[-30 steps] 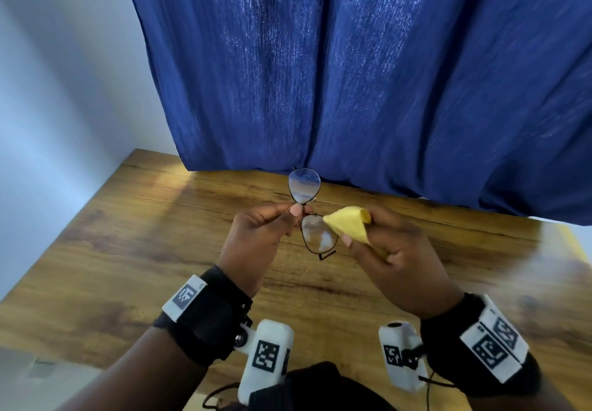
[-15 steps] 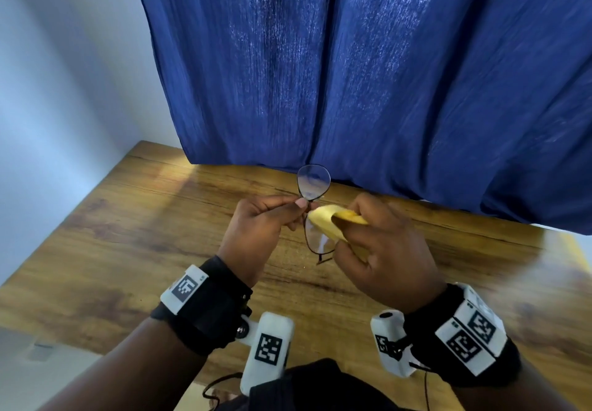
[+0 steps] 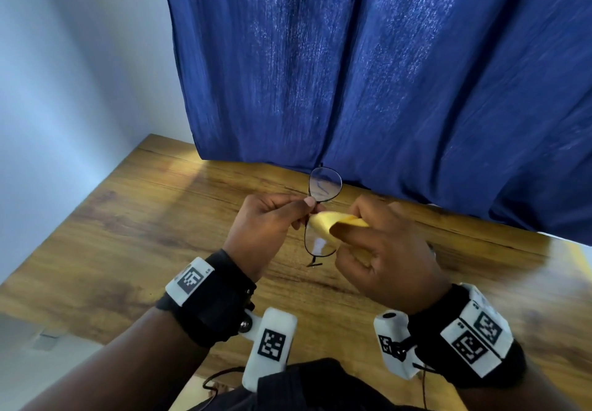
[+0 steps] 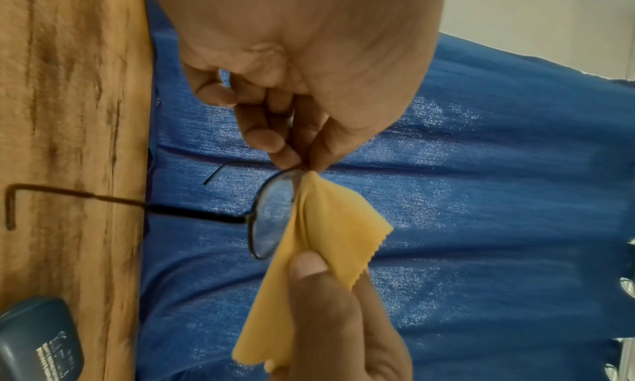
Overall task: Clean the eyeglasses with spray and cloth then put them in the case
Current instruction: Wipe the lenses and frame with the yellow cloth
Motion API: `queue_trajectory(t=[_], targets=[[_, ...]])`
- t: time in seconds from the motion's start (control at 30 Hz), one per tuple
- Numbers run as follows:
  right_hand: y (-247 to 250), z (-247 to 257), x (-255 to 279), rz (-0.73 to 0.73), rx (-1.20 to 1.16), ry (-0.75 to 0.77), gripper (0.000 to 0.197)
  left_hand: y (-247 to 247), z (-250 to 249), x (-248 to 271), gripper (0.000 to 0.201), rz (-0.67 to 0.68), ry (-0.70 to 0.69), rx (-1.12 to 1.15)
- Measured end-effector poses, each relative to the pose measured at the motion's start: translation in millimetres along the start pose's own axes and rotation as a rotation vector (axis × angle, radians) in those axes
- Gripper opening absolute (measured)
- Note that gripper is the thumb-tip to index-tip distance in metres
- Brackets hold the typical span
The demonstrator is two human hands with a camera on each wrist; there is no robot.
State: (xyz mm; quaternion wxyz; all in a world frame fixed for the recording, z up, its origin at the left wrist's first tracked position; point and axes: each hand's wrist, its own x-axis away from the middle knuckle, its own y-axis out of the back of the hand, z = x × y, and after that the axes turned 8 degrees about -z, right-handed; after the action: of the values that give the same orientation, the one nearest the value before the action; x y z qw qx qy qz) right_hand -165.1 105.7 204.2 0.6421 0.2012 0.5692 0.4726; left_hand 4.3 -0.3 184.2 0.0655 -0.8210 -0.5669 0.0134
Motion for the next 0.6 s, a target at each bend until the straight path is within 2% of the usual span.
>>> queue_trajectory(t=[0.07,0.2,0.33,0.43,0.47,0.57,0.6], targets=[[-4.2,3.6,1.7,0.07,0.002,0.047,0.021,3.1,-1.4,-1.6,0.021,0.024,-0.003,-0.026],[-9.2,0.5,-0.5,-0.071,-0.076,-0.087,0.022,6.7,-1.8,-7.9,0.022,0.044,0.033,-0.042],[-13.5,4.3,5.5,0.049,-0.039,0.076,0.022,7.1,-0.7,-12.1,0.02,0.107,0.08,-0.065],[-10.2,0.0,2.3,-0.048,-0.077,-0.057,0.017,3.6,0.3,-14.7,0.021,0.126,0.109,-0.068],[-9.2,0.0,2.0,-0.051,-0.083,-0.056,0.018,2.1,0.0,-15.2,0.021,0.128,0.117,-0.064],[-8.4,0.1,8.7,0.041,-0.056,0.092,0.024,-3.0,-1.5,-14.5,0.02,0.144,0.134,-0.064],[-6.2,-1.8,9.4,0.033,-0.053,0.081,0.024,-5.4,-2.0,-13.8,0.02,0.154,0.137,-0.06]])
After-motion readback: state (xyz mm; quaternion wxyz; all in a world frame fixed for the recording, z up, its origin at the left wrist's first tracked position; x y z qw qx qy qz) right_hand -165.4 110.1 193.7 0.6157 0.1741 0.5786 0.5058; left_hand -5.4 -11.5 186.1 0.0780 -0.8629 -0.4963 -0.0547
